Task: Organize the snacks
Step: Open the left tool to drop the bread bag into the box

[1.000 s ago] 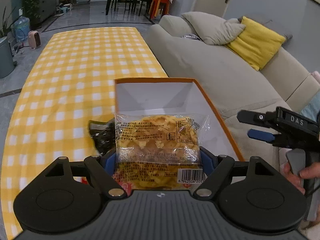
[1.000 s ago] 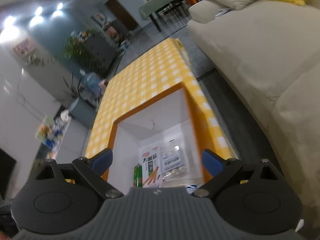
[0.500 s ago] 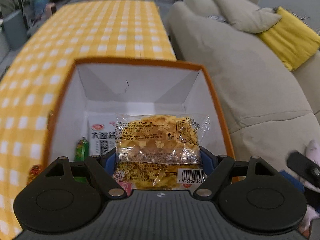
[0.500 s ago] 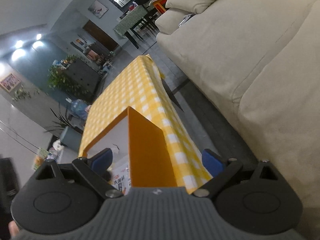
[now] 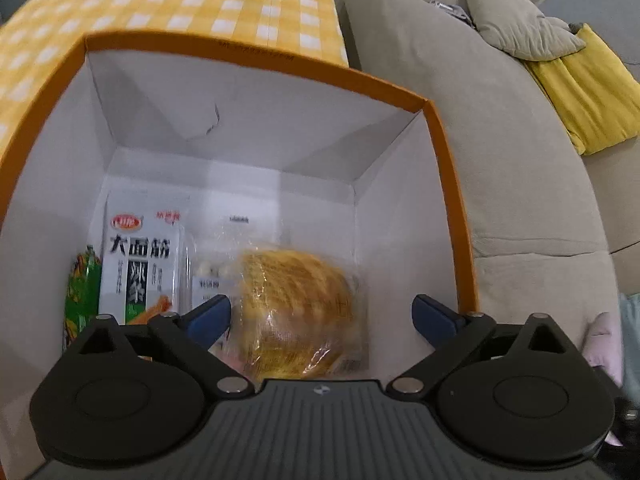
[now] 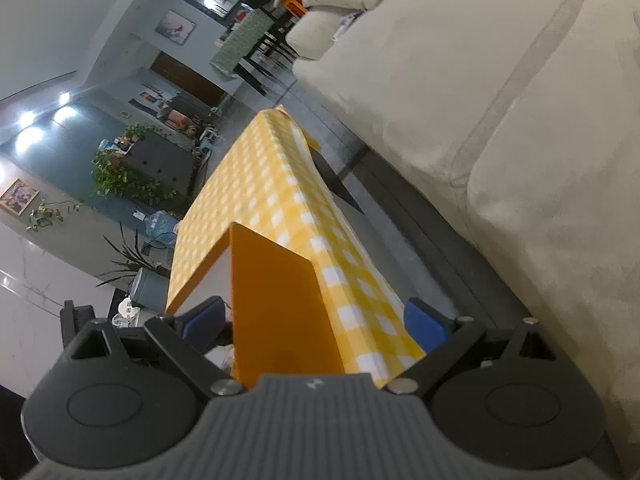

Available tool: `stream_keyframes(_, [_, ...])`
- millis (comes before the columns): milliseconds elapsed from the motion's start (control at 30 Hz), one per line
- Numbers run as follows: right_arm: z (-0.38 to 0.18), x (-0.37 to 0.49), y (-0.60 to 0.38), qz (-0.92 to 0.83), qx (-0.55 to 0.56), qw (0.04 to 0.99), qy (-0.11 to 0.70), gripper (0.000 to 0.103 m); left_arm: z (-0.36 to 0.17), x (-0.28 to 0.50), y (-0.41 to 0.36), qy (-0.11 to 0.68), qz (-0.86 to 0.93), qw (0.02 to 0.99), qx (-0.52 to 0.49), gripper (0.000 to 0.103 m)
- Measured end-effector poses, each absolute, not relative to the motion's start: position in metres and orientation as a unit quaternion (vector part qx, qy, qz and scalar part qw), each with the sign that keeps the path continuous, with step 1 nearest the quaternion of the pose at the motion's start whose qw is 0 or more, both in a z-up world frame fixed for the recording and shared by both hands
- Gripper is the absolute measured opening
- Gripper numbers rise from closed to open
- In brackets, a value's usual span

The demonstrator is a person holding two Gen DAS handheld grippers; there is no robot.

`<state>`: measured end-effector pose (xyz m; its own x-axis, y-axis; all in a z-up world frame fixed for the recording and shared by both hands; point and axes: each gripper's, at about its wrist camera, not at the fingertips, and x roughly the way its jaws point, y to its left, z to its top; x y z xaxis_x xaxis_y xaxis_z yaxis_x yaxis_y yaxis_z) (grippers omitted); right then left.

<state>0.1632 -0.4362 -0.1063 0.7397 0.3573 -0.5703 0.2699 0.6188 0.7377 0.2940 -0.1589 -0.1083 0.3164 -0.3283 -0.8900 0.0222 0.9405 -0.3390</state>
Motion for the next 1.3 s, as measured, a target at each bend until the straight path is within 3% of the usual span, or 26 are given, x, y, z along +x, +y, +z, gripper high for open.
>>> stream_keyframes(333, [-0.108,0.169,-0.427,0.02,0.414,0.83,0.373,0.094,-0.078,0.289,-0.14,0.55,-0.162,0.81,-0.118,0.103])
stream_keyframes(400, [-0.11,0.17,-0.427,0.016,0.407,0.832,0.376,0.094,-0.075,0.291,-0.135,0.54,-0.16,0.819,-0.105,0.086])
stream_keyframes(467, [-0.11,0.171,-0.425,0.015,0.402,0.834,0.379,0.094,-0.079,0.294,-0.133,0.542,-0.156,0.821,-0.088,0.035])
stream_keyframes(500, [-0.11,0.172,-0.424,0.016,0.401,0.834,0.379,0.094,-0.082,0.297,-0.134,0.554,-0.165,0.812,-0.081,0.024])
stream_keyframes(533, [-0.11,0.173,-0.423,0.018,0.401,0.833,0.381,0.094,-0.086,0.298,-0.135,0.564,-0.178,0.803,-0.079,0.007])
stream_keyframes(567, [-0.11,0.173,-0.422,0.018,0.401,0.832,0.382,0.094,-0.089,0.298,-0.137,0.564,-0.19,0.8,-0.081,0.002])
stream_keyframes(733, [-0.112,0.177,-0.417,0.024,0.395,0.831,0.391,0.094,-0.102,0.297,-0.15,0.55,-0.195,0.81,-0.05,0.001])
stream_keyframes(1100, [-0.118,0.182,-0.416,0.027,0.404,0.822,0.4,0.094,-0.125,0.298,-0.17,0.58,-0.24,0.773,-0.091,0.002])
stream_keyframes(1233, [-0.117,0.184,-0.412,0.035,0.4,0.823,0.401,0.094,-0.111,0.284,-0.178,0.566,-0.289,0.769,-0.068,0.017])
stream_keyframes(1300, [-0.115,0.184,-0.412,0.031,0.395,0.826,0.401,0.094,-0.096,0.275,-0.176,0.546,-0.288,0.785,-0.051,0.031])
